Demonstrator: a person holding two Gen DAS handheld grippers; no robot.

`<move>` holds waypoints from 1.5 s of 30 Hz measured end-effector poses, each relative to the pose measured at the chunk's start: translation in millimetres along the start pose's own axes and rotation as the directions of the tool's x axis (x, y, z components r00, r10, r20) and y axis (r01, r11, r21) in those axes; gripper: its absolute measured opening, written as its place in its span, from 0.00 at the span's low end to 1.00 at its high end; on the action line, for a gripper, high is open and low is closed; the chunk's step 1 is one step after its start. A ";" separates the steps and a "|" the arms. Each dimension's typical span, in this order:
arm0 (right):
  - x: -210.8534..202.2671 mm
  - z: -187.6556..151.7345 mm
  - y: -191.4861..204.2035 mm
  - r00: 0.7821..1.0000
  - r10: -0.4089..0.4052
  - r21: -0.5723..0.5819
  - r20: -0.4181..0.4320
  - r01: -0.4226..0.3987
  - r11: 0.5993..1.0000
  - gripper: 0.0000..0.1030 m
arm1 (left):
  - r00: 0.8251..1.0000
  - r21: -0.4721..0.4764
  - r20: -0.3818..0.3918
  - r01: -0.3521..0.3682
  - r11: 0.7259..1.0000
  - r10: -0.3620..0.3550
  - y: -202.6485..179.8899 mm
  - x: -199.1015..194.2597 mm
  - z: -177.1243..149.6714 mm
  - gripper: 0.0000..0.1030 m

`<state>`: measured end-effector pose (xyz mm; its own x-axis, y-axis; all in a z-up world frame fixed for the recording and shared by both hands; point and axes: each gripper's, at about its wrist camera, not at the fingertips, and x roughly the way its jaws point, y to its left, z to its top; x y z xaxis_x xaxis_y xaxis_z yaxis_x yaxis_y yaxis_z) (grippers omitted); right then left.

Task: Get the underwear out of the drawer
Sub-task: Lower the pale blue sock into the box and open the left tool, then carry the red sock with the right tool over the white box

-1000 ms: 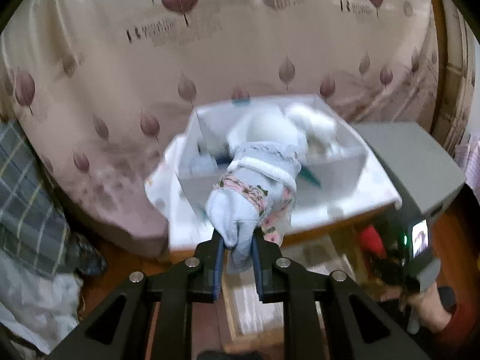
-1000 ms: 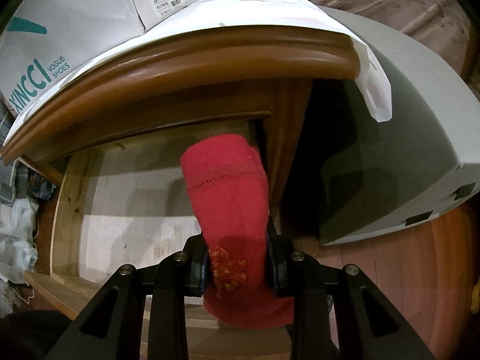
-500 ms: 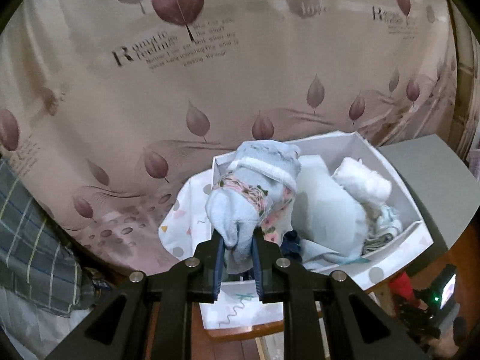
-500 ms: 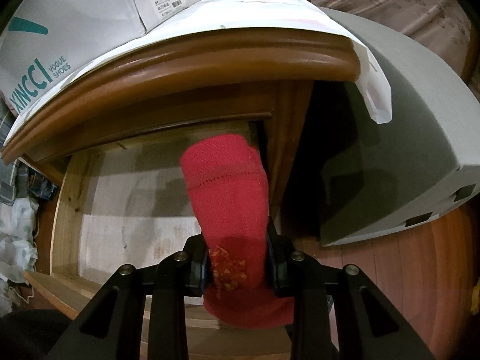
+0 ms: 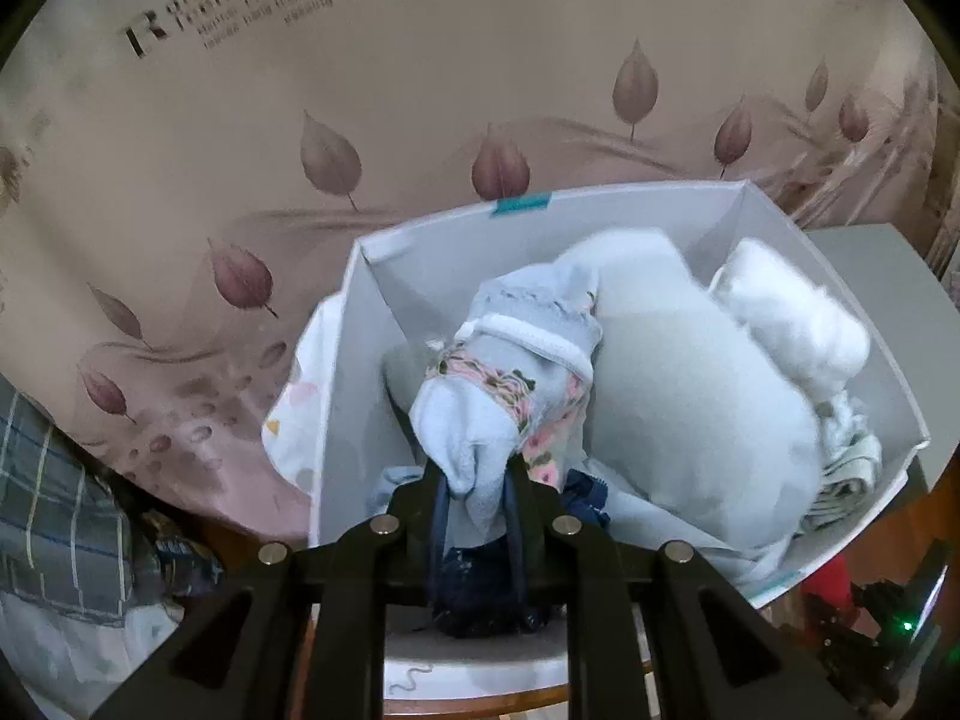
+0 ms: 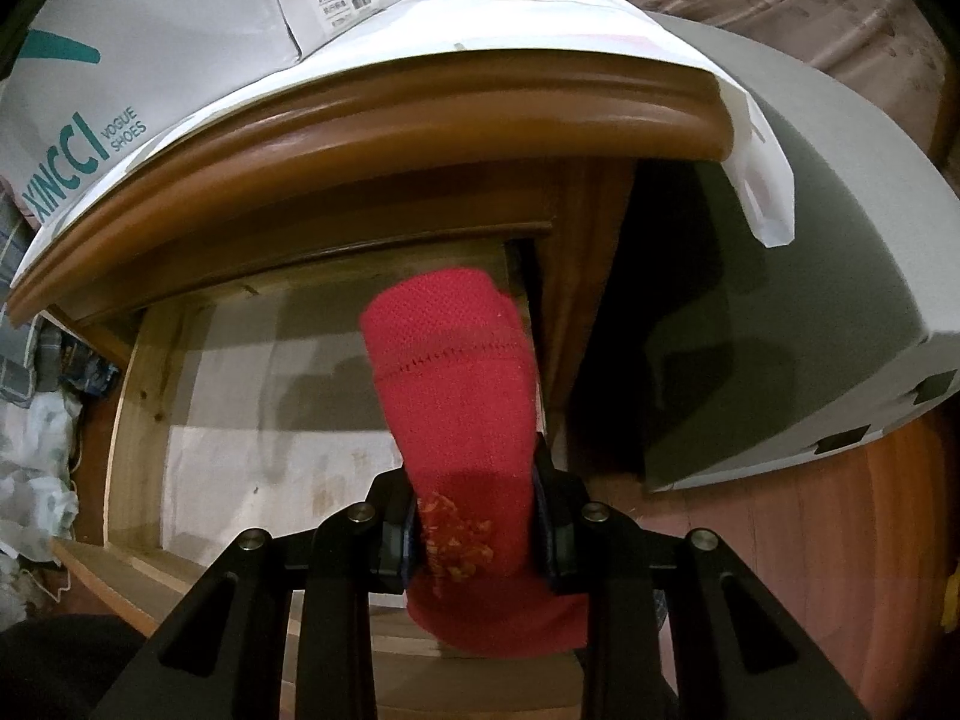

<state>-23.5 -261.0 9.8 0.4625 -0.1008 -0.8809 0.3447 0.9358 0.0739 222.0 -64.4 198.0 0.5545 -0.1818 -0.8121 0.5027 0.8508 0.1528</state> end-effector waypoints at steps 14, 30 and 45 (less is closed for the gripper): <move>-0.6 -0.2 1.2 1.000 0.007 -0.018 -0.009 -0.007 1.000 0.26 | 1.000 -0.193 -0.013 0.006 0.981 -0.009 17.2 15.0 -10.3 0.45; -20.4 -1.5 1.9 0.992 0.097 -0.047 0.084 -0.094 0.994 0.26 | 0.952 -0.294 0.248 -0.104 0.950 0.181 5.9 -82.5 -109.2 0.66; -102.2 10.7 24.0 0.982 0.157 -0.161 0.107 -0.139 0.977 0.26 | 0.980 -0.527 -0.013 -0.177 0.831 0.200 11.3 -16.6 -234.3 0.66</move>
<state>-53.7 -231.9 106.5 0.5957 0.0123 -0.8031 0.1412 0.9827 0.1198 63.1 63.7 81.2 0.6351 -0.0011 -0.7724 -0.0300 0.9992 -0.0260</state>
